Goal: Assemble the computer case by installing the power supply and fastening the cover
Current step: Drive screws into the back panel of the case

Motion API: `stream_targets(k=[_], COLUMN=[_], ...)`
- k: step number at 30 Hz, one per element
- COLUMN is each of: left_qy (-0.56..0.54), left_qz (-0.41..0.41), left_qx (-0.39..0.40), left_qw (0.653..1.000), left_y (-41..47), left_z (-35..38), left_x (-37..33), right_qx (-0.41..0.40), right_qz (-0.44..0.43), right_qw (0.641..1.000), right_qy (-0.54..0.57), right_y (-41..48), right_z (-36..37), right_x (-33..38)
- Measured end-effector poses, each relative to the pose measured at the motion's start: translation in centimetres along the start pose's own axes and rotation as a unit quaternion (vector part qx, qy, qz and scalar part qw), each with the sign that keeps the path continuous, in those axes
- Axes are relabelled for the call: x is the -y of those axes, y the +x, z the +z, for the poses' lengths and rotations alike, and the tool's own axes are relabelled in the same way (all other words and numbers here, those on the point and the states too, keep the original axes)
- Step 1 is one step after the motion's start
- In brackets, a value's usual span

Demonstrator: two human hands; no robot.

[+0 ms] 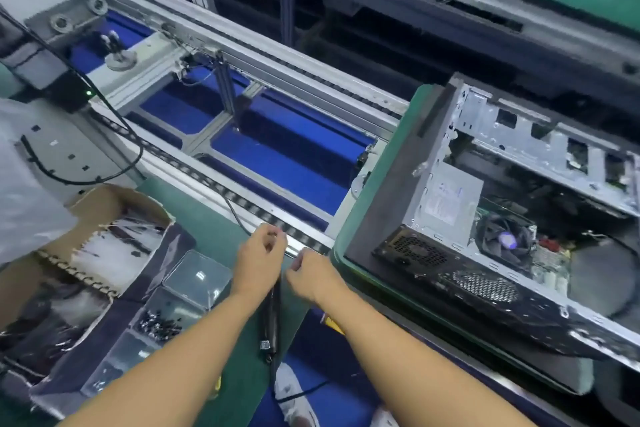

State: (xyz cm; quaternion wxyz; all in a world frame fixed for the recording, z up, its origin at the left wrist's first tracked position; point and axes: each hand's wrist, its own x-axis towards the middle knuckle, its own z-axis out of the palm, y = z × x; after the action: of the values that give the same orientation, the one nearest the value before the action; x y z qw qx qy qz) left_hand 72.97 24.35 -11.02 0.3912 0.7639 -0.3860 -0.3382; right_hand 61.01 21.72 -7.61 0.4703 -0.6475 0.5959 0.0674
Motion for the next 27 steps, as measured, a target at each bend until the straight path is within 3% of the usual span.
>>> stream_targets(k=[4, 7, 12, 17, 22, 27], left_qy=[-0.091, -0.157, -0.159, -0.145, -0.077, 0.019], left_qz=[0.101, 0.16, 0.224, 0.242, 0.269, 0.266], left_qx=[0.025, 0.079, 0.166, 0.279, 0.353, 0.435], left_qw=[0.99, 0.971, 0.947, 0.918, 0.893, 0.86], left_y=[-0.1, -0.6, -2.9, -6.9, -12.8, -18.7], left_z=[1.4, 3.4, 7.9, 15.1, 24.1, 34.5], left_x=[-10.2, -18.0, -26.5, -31.3, -34.6, -37.3], right_qx=[0.0, -0.078, -0.175, -0.276, -0.364, -0.376], right_qz=[-0.024, -0.052, -0.052, -0.03, 0.011, 0.087], right_qw=[1.0, 0.994, 0.97, 0.944, 0.888, 0.879], right_qy=[0.014, 0.047, 0.159, 0.179, 0.28, 0.28], right_y=[-4.5, -8.0, -13.1, -17.7, -22.3, -25.2], right_z=[-8.8, -15.2, -22.7, -27.7, -31.2, -33.9], right_x=[2.0, 2.1, -1.9, -10.1, -21.0, -32.7])
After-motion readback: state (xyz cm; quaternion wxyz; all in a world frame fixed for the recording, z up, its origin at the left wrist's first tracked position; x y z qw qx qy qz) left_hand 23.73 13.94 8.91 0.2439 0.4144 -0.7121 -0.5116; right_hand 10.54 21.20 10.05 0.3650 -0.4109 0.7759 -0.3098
